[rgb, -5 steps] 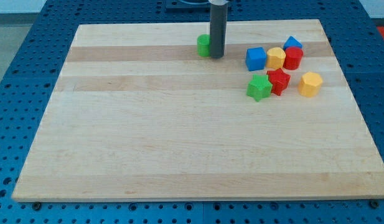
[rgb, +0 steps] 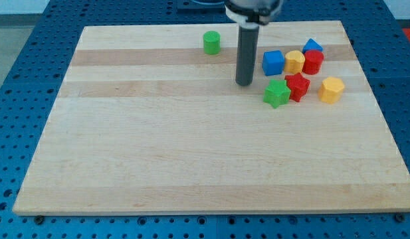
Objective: Move your arm to the bottom of the red star
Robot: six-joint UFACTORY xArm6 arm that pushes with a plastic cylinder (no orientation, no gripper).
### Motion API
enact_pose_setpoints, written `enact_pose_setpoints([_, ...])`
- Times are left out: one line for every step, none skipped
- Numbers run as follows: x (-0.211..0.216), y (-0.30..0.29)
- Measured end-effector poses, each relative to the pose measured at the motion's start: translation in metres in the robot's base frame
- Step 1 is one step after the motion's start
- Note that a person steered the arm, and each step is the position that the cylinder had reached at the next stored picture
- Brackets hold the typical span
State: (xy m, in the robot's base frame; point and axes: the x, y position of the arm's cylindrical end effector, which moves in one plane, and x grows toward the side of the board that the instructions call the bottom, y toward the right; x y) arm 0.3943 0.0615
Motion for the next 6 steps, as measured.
enact_pose_setpoints([0.046,0.004])
enact_pose_setpoints([0.083,0.012])
enact_pose_setpoints([0.103,0.042])
enact_pose_setpoints([0.103,0.113])
enact_pose_setpoints([0.103,0.116])
enact_pose_setpoints([0.076,0.111])
